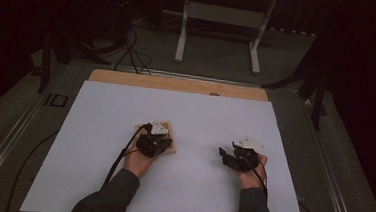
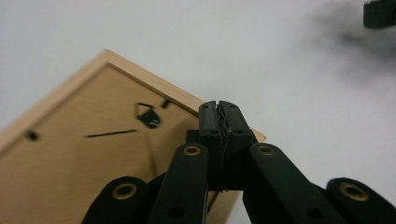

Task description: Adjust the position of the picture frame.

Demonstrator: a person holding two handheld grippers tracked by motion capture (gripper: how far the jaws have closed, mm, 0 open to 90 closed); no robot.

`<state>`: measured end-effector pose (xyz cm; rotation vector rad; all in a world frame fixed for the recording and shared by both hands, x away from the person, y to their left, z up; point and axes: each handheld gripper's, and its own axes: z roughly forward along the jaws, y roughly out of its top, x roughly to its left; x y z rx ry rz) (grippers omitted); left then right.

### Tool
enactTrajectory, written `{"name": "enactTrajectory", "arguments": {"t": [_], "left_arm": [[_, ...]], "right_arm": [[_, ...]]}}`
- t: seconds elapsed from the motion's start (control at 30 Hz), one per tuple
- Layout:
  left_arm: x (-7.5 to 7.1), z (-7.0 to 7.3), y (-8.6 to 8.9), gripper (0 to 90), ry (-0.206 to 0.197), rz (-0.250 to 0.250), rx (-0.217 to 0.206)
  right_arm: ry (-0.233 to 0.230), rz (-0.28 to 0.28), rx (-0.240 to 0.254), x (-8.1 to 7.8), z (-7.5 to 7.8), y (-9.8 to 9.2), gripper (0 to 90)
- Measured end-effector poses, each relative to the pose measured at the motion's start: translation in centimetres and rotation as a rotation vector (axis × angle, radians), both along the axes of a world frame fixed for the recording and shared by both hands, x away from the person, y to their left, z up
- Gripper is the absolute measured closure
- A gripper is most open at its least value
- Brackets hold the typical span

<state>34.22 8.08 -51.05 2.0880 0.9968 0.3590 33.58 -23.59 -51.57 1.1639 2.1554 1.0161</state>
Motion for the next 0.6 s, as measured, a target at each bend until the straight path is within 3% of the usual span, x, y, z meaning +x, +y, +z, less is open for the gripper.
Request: {"name": "enactTrajectory", "arguments": {"t": [0.2,0.33,0.6], "left_arm": [[-0.2,1.6,2.1,88.0,-0.047,0.051,-0.025],[-0.5,2.7,4.7,88.1,-0.081,0.111,-0.038],[0.1,2.0,7.7,89.1,-0.062,0.199,0.010]], "right_arm": [[-0.006,0.010,0.001,-0.1,0.1,0.4,40.4],[-0.009,0.014,0.001,-0.2,0.1,0.6,40.5],[-0.010,0.022,-0.011,-0.2,0.0,0.8,41.1]]}}
